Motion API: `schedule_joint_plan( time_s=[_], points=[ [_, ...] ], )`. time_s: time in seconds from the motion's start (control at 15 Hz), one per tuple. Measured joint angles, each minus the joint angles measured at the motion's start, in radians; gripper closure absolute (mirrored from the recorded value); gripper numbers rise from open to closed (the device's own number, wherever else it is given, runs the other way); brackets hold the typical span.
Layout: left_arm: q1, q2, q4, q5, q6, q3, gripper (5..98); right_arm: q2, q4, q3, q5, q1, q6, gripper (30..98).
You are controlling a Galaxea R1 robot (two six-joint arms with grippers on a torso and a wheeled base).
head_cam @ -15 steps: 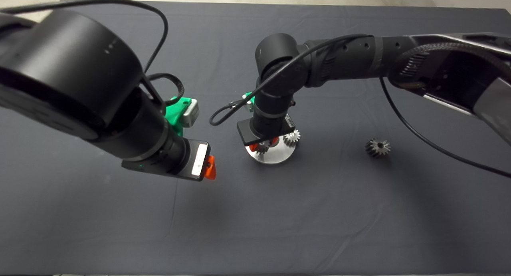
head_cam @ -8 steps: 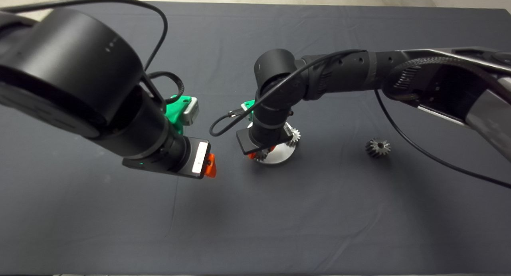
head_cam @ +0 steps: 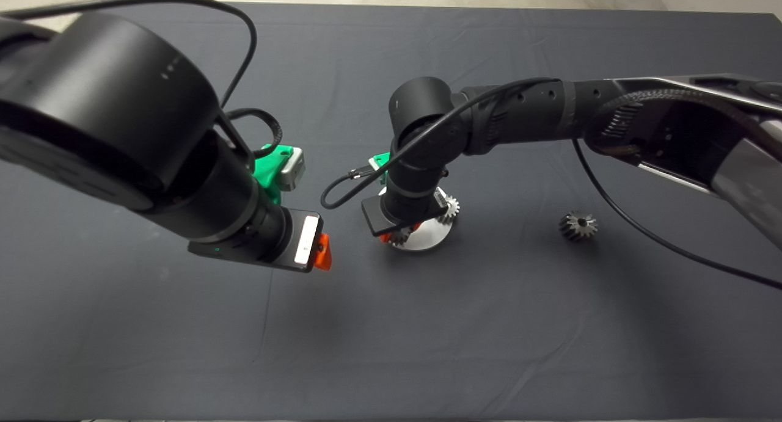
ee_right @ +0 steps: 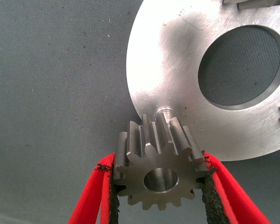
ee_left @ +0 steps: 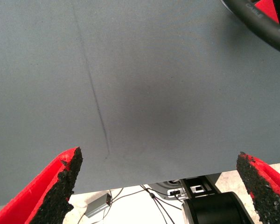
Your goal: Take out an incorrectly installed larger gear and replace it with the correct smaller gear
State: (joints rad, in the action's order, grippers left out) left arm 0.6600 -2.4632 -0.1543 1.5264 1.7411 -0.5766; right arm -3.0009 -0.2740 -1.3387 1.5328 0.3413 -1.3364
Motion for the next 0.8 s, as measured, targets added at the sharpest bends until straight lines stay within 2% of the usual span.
schedule_joint_plan(
  time_s=[0.8],
  points=[
    [0.0,0.0,-0.001,0.0,0.0,-0.004,19.5,0.0,-0.044,-0.034,0.0,0.005,0.0,92.8]
  ],
)
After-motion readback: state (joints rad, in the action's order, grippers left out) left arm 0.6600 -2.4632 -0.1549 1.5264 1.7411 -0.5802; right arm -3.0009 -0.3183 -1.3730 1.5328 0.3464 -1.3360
